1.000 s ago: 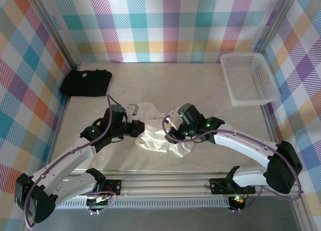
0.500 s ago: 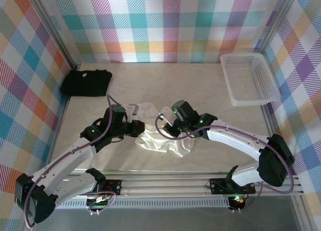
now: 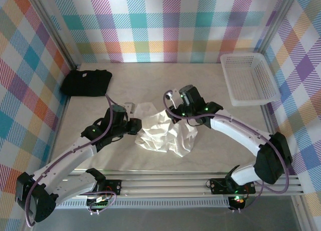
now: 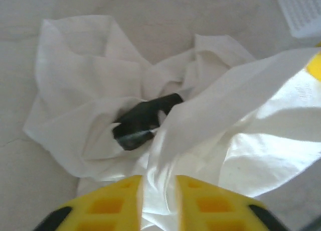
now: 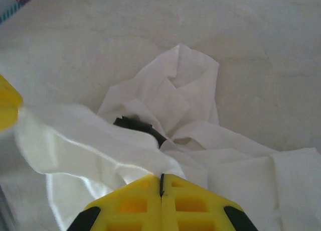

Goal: Fold the inside-out t-shirt

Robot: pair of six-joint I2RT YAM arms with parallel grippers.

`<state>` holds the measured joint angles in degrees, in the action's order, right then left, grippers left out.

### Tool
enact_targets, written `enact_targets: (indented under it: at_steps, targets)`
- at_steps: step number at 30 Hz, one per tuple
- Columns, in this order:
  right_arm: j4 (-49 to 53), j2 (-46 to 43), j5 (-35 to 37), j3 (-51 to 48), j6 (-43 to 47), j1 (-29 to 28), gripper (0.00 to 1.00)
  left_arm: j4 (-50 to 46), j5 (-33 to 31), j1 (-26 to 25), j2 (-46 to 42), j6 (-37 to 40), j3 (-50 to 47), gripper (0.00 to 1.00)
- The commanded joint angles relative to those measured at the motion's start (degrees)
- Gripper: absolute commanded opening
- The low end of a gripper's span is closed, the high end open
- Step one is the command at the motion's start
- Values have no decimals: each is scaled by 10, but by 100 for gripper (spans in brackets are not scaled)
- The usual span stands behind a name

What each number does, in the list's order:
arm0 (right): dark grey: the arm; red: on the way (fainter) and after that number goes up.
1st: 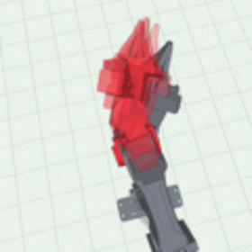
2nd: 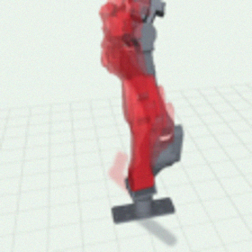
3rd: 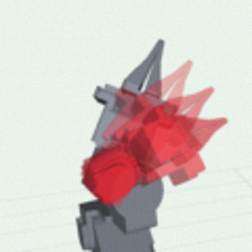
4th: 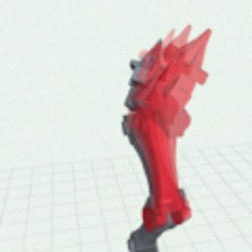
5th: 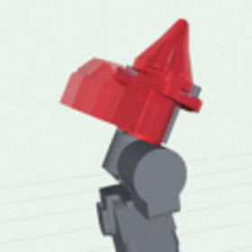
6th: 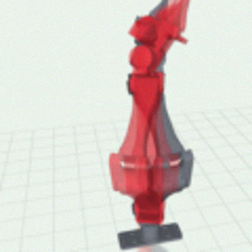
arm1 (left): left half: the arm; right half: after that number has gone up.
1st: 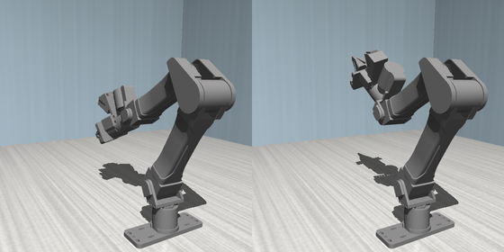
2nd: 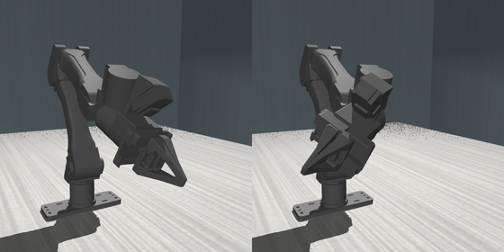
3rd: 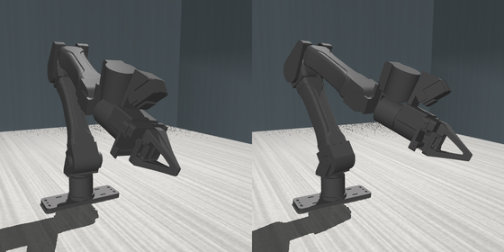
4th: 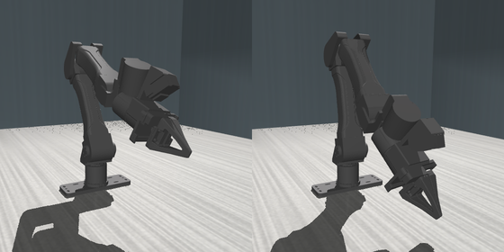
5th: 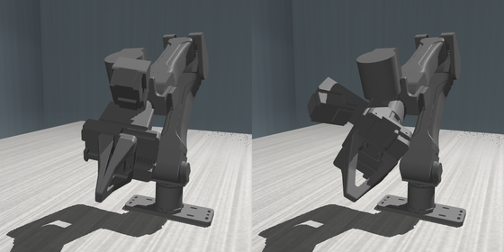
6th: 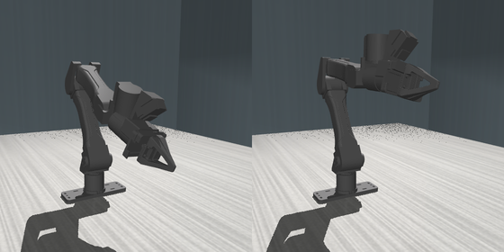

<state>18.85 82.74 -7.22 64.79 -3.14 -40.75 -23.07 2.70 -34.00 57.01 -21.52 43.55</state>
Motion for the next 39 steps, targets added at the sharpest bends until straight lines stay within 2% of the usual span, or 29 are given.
enact_targets:
  at_steps: [1, 3, 7, 11, 15, 25, 29, 37, 39]
  targets:
    - [3, 42, -54, 34, -55, 0, 0, -32, -58, -2, 14, 9, 10, 36]
    - [3, 61, -64, 47, -63, 4, 0, -36, -58, -3, 16, 14, 12, 43]
    - [6, 82, -78, 62, -69, 9, 0, -18, -39, -15, 5, 17, -1, 48]
    - [6, 88, -79, 64, -67, 9, 0, 25, -8, -43, 11, 19, -12, 45]
    - [7, 88, -81, 64, -66, 10, 0, 23, 2, -49, 70, 13, 17, 41]
    - [7, 82, -77, 59, -61, 12, 0, 58, 30, -56, 146, 8, 42, 44]
    - [7, 83, -79, 58, -61, 13, 0, 66, 22, -56, 165, 14, 52, 38]
    - [11, 76, -68, 55, -60, 18, 0, 66, 3, -55, 161, 33, 59, 9]
    - [16, 72, -62, 57, -60, 23, 0, 59, 2, -55, 133, 43, 57, 6]
